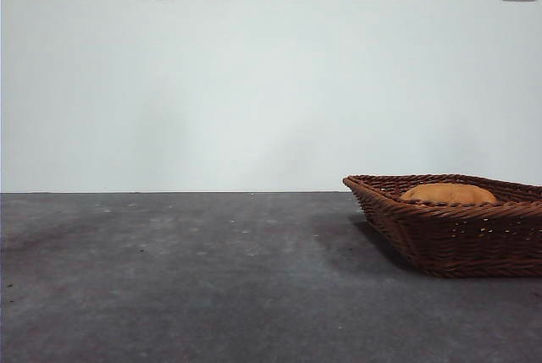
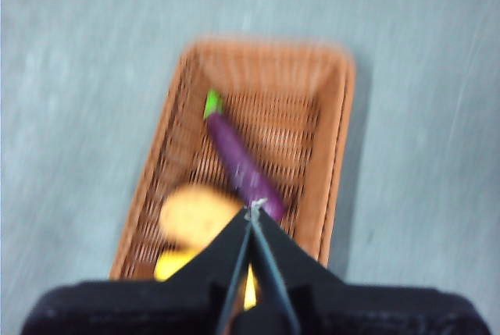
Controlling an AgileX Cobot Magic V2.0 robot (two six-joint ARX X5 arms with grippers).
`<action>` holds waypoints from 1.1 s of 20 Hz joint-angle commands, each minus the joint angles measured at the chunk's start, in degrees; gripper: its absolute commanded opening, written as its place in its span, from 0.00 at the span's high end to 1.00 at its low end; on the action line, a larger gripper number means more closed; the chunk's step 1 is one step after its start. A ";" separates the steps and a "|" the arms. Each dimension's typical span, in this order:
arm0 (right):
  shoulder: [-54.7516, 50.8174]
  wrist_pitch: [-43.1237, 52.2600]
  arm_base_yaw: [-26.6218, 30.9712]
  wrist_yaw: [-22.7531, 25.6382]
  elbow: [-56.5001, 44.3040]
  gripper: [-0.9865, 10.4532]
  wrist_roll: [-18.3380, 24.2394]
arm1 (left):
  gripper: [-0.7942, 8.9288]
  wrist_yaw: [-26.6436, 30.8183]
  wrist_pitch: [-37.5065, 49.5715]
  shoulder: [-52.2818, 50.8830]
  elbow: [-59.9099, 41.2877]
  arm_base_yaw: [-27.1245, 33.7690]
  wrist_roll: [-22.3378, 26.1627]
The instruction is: Help me put the vegetables on the table into the basket
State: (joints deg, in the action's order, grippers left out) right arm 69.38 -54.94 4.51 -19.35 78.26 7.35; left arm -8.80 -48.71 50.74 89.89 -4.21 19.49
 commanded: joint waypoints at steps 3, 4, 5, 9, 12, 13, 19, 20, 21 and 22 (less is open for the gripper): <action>0.22 5.31 -0.04 0.13 -0.09 0.91 0.39 | 0.92 -3.04 20.55 -14.91 -25.07 7.67 1.55; 0.22 5.75 -0.04 0.13 -0.09 0.91 0.39 | 0.92 -3.43 25.31 -18.12 -31.85 8.81 1.20; 0.22 5.64 -0.04 0.13 -0.09 0.91 0.39 | 0.92 -3.72 29.24 -21.31 -38.47 9.66 0.17; 0.22 5.57 -0.04 0.13 -0.09 0.91 0.39 | 0.92 -3.30 39.89 -32.83 -61.81 10.58 -4.79; 0.22 5.60 -0.04 0.13 -0.09 0.91 0.39 | 0.92 -3.17 43.45 -38.34 -72.61 10.58 -7.82; 0.22 5.57 -0.04 0.13 -0.09 0.91 0.39 | 0.92 -3.13 44.06 -40.04 -75.58 10.58 -8.87; 0.22 5.57 -0.04 0.13 -0.09 0.91 0.39 | 0.92 -0.52 44.06 -46.69 -86.68 10.58 -13.62; 0.22 5.60 -0.04 0.13 -0.09 0.91 0.39 | 0.92 -0.13 44.04 -47.45 -87.91 10.58 -14.43; 0.22 5.60 -0.04 0.13 -0.09 0.91 0.39 | 0.92 -0.13 44.04 -48.48 -89.33 10.58 -15.10; 0.22 5.57 -0.04 0.13 -0.09 0.91 0.39 | 0.92 -0.07 41.75 -49.44 -89.48 10.58 -15.15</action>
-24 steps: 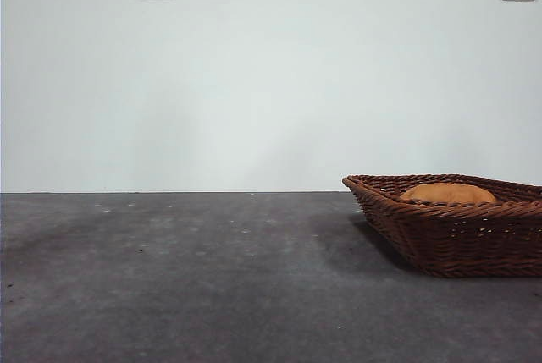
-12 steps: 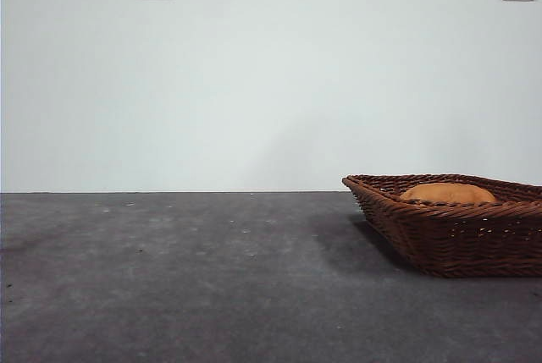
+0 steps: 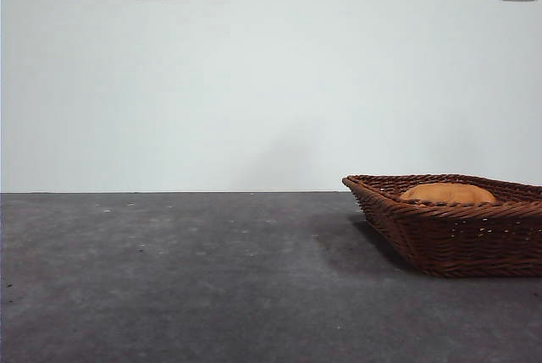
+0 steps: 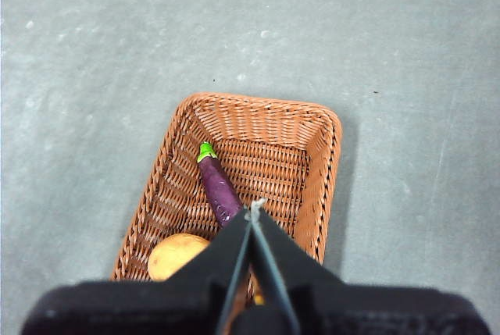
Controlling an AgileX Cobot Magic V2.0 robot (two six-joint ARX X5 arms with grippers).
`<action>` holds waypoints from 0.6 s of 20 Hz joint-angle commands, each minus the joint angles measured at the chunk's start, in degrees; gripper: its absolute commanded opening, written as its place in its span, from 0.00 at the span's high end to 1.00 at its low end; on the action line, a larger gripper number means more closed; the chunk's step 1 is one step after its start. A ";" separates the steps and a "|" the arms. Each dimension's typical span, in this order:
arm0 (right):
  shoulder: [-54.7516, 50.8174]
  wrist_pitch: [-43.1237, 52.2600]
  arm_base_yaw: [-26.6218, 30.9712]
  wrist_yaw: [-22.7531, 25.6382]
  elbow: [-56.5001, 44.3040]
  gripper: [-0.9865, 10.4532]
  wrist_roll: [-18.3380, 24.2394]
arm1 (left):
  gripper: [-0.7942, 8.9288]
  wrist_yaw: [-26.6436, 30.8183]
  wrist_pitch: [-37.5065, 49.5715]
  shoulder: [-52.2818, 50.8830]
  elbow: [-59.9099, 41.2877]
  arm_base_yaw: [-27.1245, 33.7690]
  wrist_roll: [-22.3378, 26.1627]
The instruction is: Help me put the vegetables on the table into the basket
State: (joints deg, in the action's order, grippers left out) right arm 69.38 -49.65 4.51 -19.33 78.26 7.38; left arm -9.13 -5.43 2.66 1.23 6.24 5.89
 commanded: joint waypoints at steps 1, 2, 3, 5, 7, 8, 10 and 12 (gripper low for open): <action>0.22 0.31 -0.04 0.11 -0.09 0.91 0.37 | 0.92 0.72 -3.91 -2.32 -0.83 0.13 -1.51; 0.22 0.31 -0.04 0.11 -0.09 0.91 0.37 | 0.92 1.75 -4.17 -2.45 -0.83 0.13 -1.62; 0.22 0.31 -0.04 0.13 -0.09 0.91 0.37 | 0.92 1.64 -4.17 -2.45 -0.83 0.13 -1.60; 0.22 0.31 -0.04 0.13 -0.09 0.91 0.37 | 0.92 1.42 -4.07 -2.45 -0.83 0.07 -2.80; 0.22 0.31 -0.04 0.13 -0.09 0.91 0.37 | 0.92 0.09 -3.54 -2.43 -0.81 0.09 -3.32; 0.22 0.31 -0.04 0.13 -0.09 0.91 0.37 | 0.92 0.15 -3.56 -2.38 -0.81 0.17 -3.32; 0.22 0.31 -0.04 0.13 -0.09 0.91 0.37 | 0.92 0.13 -3.56 -2.23 -0.81 0.17 -3.30; 0.22 0.31 -0.04 0.13 -0.09 0.91 0.37 | 0.92 0.13 -3.56 -2.05 -0.81 0.17 -3.30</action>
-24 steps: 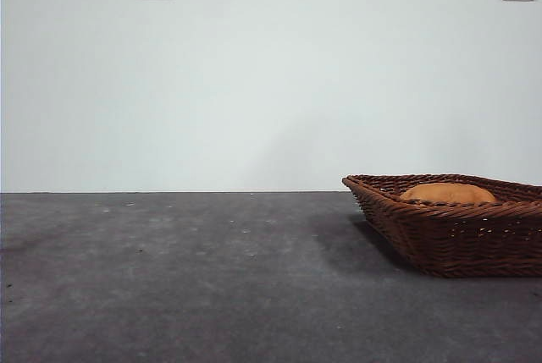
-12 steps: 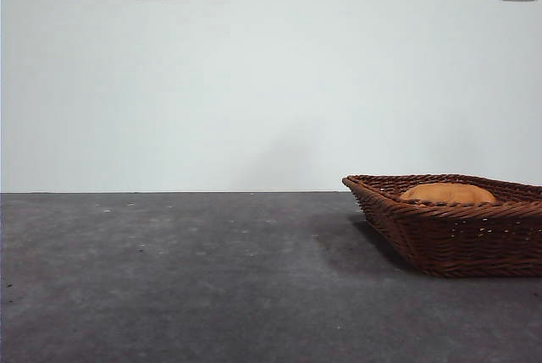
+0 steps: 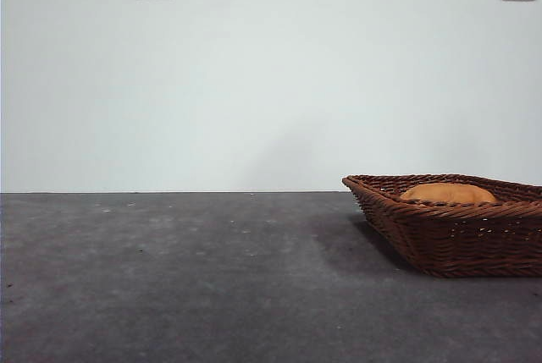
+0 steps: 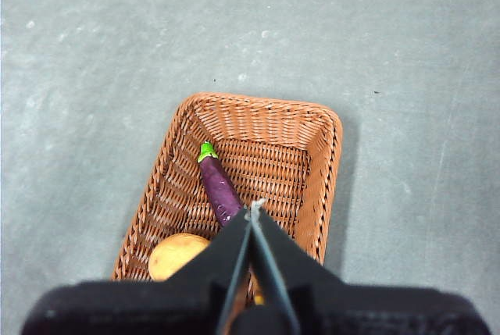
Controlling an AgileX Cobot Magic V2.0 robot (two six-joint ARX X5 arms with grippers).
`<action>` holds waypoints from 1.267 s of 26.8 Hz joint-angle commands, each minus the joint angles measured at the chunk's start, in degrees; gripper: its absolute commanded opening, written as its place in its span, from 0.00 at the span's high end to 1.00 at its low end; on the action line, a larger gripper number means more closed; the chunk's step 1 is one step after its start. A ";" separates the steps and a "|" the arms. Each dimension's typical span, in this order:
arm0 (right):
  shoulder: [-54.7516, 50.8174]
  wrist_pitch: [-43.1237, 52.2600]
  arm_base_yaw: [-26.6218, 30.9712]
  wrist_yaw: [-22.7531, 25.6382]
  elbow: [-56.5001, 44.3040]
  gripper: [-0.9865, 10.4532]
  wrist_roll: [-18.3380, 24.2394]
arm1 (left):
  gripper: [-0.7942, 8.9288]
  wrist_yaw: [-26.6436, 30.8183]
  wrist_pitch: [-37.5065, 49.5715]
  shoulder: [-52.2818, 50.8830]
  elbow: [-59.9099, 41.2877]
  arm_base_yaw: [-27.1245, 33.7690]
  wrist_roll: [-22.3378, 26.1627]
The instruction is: Help me put the vegetables on the table into the basket
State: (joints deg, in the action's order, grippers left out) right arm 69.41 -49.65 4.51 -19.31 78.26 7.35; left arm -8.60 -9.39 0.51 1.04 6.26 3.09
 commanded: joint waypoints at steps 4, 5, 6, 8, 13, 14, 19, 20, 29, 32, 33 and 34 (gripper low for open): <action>0.20 0.31 -0.04 0.11 -0.09 0.91 0.39 | 0.92 -0.39 0.39 0.72 -0.61 0.15 -0.50; 0.20 0.31 -0.04 0.11 -0.09 0.91 0.39 | 0.92 -0.39 0.42 0.79 -0.61 0.15 -0.50; 0.20 0.31 -0.04 0.13 -0.09 0.91 0.39 | 0.92 -0.37 0.39 0.87 -0.61 0.15 -0.50; 0.20 0.31 -0.04 0.09 -0.09 0.91 0.39 | 0.92 -0.39 0.42 1.14 -0.61 0.15 -0.52; -6.80 0.28 -0.07 9.38 -0.09 0.91 1.92 | 0.92 -0.39 0.39 1.79 -0.61 0.15 -0.50; -9.49 0.13 -0.07 9.29 -0.09 0.91 1.22 | 0.92 -0.39 0.39 1.97 -0.61 0.15 -0.52; -25.73 2.58 -0.07 9.92 -5.86 0.91 -0.39 | 0.92 -0.39 0.39 2.71 -0.61 0.15 -0.50; -29.22 4.92 -0.07 9.94 -9.62 0.91 -1.20 | 0.92 -0.39 0.42 2.71 -0.61 0.15 -0.50; -52.65 19.80 -0.07 11.02 -44.70 0.91 -10.51 | 0.92 -0.39 0.42 3.02 -0.61 0.15 -0.50; -57.05 25.07 -0.07 11.47 -53.79 0.91 -13.66 | 0.92 -0.39 0.42 3.02 -0.61 0.15 -0.50; -58.36 26.51 -0.07 11.43 -56.50 0.91 -14.36 | 0.92 -0.39 0.42 3.02 -0.61 0.15 -0.50; -59.45 27.34 -0.07 11.43 -58.60 0.91 -14.99 | 0.92 -0.39 0.42 3.02 -0.61 0.15 -0.50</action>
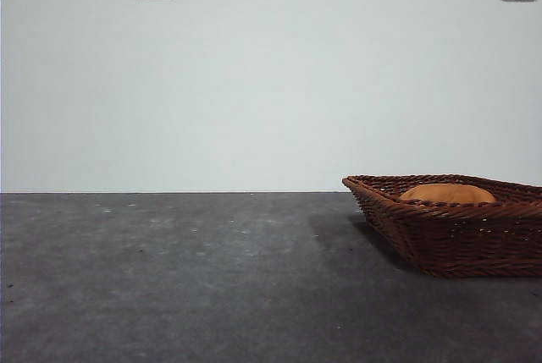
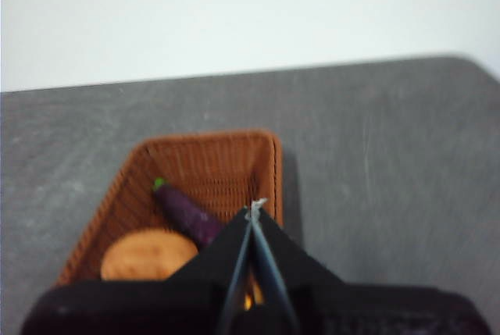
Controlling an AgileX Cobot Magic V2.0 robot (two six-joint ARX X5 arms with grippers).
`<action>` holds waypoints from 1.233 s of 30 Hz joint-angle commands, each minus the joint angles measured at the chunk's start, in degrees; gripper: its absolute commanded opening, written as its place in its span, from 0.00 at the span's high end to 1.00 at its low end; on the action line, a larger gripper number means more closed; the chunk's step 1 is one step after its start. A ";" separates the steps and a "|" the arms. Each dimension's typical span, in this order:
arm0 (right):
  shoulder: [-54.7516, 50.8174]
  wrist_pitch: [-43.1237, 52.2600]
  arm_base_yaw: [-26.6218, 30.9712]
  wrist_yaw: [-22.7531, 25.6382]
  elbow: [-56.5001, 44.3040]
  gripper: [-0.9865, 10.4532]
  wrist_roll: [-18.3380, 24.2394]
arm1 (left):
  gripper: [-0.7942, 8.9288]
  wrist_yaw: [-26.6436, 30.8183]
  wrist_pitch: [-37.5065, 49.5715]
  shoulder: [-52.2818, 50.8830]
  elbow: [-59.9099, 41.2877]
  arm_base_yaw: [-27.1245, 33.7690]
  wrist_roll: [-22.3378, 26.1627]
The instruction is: Help me put the vegetables on the table into the basket
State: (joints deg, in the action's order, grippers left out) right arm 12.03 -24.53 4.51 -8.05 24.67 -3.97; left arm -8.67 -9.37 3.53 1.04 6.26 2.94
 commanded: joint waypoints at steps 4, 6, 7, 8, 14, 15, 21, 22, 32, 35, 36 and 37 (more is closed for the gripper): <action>-6.12 4.15 -0.07 0.20 -12.24 0.91 -5.01 | 0.92 -0.33 0.39 0.00 -0.61 0.15 -0.35; -7.72 4.50 -0.07 0.20 -14.78 0.91 -4.96 | 0.92 -0.33 0.39 0.00 -0.61 0.15 -0.35; -8.63 4.57 -0.07 0.20 -15.96 0.91 -4.94 | 0.92 -0.33 0.39 0.00 -0.61 0.15 -0.35; -9.49 4.63 -0.07 0.20 -17.00 0.91 -4.96 | 0.92 -0.33 0.37 0.00 -0.61 0.15 -0.35; -11.58 5.11 -0.07 0.24 -20.85 0.91 -4.72 | 0.92 -0.33 0.39 0.04 -0.61 0.15 -0.35; -11.58 5.27 -0.07 0.20 -20.87 0.91 -4.70 | 0.92 -0.33 0.39 0.07 -0.61 0.15 -0.35; -11.58 5.25 -0.07 0.20 -20.87 0.91 -4.76 | 0.92 -0.33 0.39 0.28 -0.61 0.15 -0.35; -11.58 5.22 -0.07 0.17 -20.87 0.91 -4.76 | 0.92 -0.33 0.39 0.28 -0.61 0.15 -0.35; -11.52 4.74 0.00 0.17 -20.76 0.91 -4.76 | 0.92 -0.33 0.39 0.28 -0.61 0.15 -0.35; -11.52 4.74 0.00 0.17 -20.76 0.91 -4.76 | 0.92 -0.33 0.39 0.28 -0.61 0.15 -0.37; -11.52 4.74 0.00 0.20 -20.76 0.91 -4.76 | 0.92 -0.33 0.39 0.28 -0.61 0.15 -0.37; -11.52 4.72 0.00 0.17 -20.76 0.91 -4.76 | 0.92 -0.33 0.37 0.28 -0.61 0.15 -0.35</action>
State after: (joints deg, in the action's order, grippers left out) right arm 0.60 -20.08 4.51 -7.92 4.27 -8.36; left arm -8.67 -9.37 3.75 1.04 6.26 2.94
